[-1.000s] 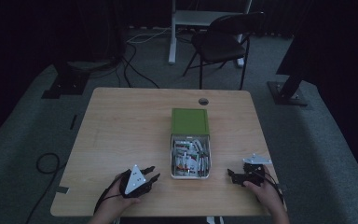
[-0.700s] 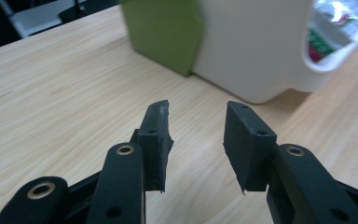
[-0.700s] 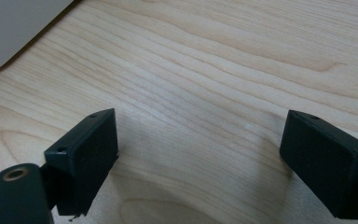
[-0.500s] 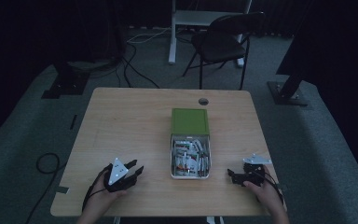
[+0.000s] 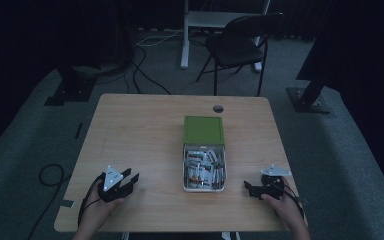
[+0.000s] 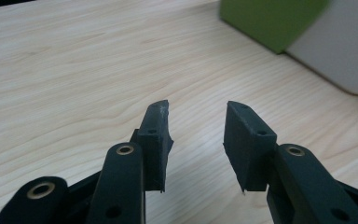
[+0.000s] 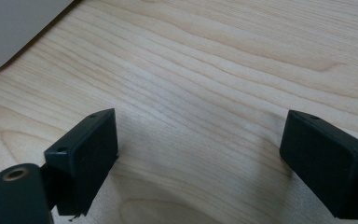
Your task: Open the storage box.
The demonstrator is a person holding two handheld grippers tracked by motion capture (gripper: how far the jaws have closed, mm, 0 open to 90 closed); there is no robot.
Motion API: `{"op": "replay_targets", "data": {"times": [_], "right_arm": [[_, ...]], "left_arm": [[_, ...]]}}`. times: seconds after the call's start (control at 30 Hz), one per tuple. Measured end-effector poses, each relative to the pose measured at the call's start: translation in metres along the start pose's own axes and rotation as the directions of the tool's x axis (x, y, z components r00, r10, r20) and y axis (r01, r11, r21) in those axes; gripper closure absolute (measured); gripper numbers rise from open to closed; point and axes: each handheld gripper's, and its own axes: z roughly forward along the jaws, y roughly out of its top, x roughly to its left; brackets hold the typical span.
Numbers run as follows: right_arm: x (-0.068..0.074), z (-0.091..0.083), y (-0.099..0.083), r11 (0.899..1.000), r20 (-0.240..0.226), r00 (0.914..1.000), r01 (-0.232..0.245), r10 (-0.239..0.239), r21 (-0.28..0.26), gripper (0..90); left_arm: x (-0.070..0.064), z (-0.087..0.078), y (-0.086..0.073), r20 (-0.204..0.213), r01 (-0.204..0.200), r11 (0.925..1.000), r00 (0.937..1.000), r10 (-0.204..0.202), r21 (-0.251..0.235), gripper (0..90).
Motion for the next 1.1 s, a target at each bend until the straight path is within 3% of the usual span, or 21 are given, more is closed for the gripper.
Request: {"op": "replay_targets", "data": {"times": [0.17,0.3,0.47,0.53,0.6,0.77,0.83,0.97,1.1], "right_arm": [[0.000,0.000,0.000,1.000,0.000,1.0000,0.000,0.000,0.000,11.0],[0.000,0.000,0.000,1.000,0.000,1.0000,0.000,0.000,0.000,10.9],[0.000,0.000,0.000,1.000,0.000,1.0000,0.000,0.000,0.000,11.0],[0.000,0.000,0.000,1.000,0.000,1.0000,0.000,0.000,0.000,11.0],[0.000,0.000,0.000,1.000,0.000,1.0000,0.000,0.000,0.000,11.0],[0.000,0.000,0.000,1.000,0.000,1.0000,0.000,0.000,0.000,11.0],[0.000,0.000,0.000,1.000,0.000,1.0000,0.000,0.000,0.000,11.0],[0.000,0.000,0.000,1.000,0.000,1.0000,0.000,0.000,0.000,11.0],[0.000,0.000,0.000,1.000,0.000,1.0000,0.000,0.000,0.000,11.0]], "left_arm": [[0.010,-0.003,-0.003,-0.055,0.027,0.9994,0.9981,-0.026,0.020,59.5],[0.014,-0.004,-0.004,-0.061,0.057,0.9980,0.9966,-0.056,0.026,53.7],[0.016,-0.003,-0.007,-0.077,0.068,0.9964,0.9950,-0.064,0.050,49.9],[0.018,-0.003,-0.008,-0.084,0.062,0.9963,0.9949,-0.057,0.059,45.9],[0.021,-0.003,-0.009,-0.083,0.085,0.9947,0.9933,-0.080,0.057,40.6],[0.024,-0.003,-0.011,-0.097,0.077,0.9941,0.9928,-0.069,0.077,36.1],[0.027,-0.003,-0.012,-0.109,0.088,0.9924,0.9910,-0.078,0.087,33.7],[0.032,-0.005,-0.014,-0.130,0.111,0.9890,0.9867,-0.097,0.098,17.6],[0.039,-0.007,-0.017,-0.155,0.124,0.9869,0.9822,-0.107,0.103,17.1]]}}
